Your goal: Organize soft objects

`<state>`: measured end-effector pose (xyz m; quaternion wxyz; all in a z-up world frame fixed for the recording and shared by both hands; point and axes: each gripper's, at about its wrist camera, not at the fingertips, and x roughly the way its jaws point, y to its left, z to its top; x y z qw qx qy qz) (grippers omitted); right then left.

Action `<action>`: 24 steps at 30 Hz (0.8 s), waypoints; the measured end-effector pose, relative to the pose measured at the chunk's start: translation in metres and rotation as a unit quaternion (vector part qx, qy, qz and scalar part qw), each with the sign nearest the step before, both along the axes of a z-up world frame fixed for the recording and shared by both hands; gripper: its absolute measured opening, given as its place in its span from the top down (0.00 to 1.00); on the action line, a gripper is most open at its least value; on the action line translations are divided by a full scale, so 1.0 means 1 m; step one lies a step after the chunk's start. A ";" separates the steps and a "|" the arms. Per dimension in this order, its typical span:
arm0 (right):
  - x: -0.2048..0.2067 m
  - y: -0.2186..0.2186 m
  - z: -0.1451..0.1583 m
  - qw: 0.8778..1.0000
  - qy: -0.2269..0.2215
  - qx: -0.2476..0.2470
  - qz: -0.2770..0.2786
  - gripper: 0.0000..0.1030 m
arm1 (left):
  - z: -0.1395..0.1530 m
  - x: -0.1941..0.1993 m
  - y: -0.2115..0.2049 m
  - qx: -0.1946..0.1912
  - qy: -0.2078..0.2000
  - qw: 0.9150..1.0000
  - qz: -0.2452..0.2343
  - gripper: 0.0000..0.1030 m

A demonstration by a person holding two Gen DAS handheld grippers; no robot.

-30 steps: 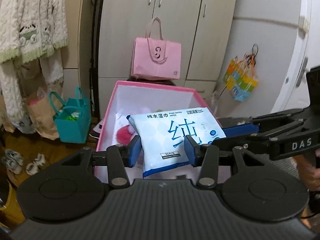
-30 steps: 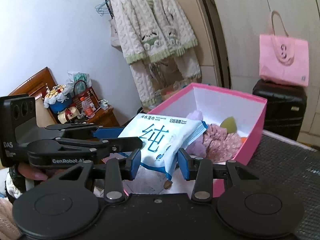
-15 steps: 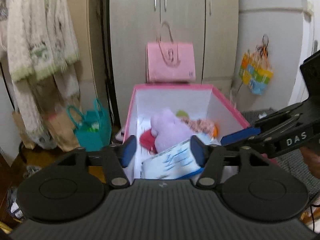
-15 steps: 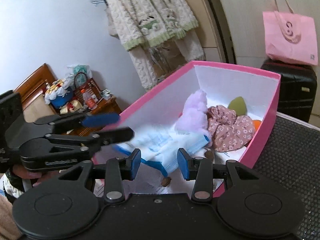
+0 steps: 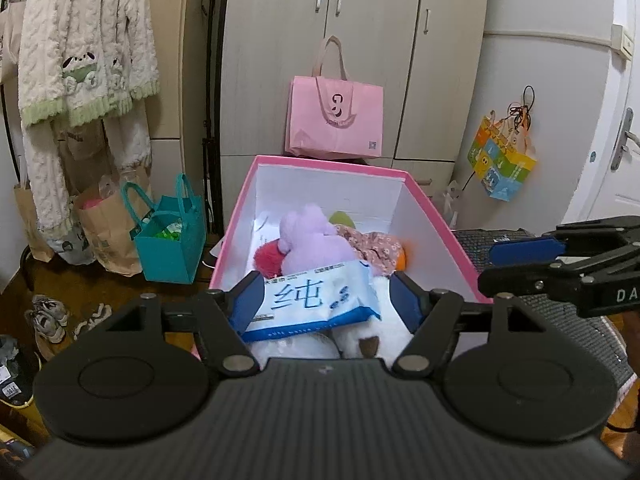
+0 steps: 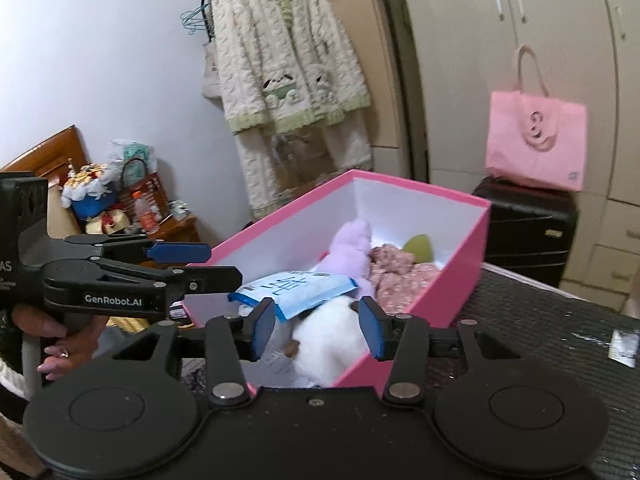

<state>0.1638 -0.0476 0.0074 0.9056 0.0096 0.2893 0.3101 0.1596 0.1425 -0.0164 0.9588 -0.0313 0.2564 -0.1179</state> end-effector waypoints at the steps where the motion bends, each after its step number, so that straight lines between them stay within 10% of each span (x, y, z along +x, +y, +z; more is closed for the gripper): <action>1: -0.002 -0.001 0.000 1.000 -0.002 -0.002 -0.006 0.48 | 0.001 -0.003 -0.002 0.002 -0.002 1.000 0.000 0.31; 12: -0.043 -0.028 0.003 0.997 -0.020 -0.034 -0.073 0.36 | 0.022 -0.037 -0.035 0.013 -0.014 1.000 -0.011 0.04; 24: -0.083 -0.054 0.018 0.982 -0.030 -0.083 -0.167 0.03 | 0.035 -0.052 -0.063 0.056 0.023 0.998 0.013 0.00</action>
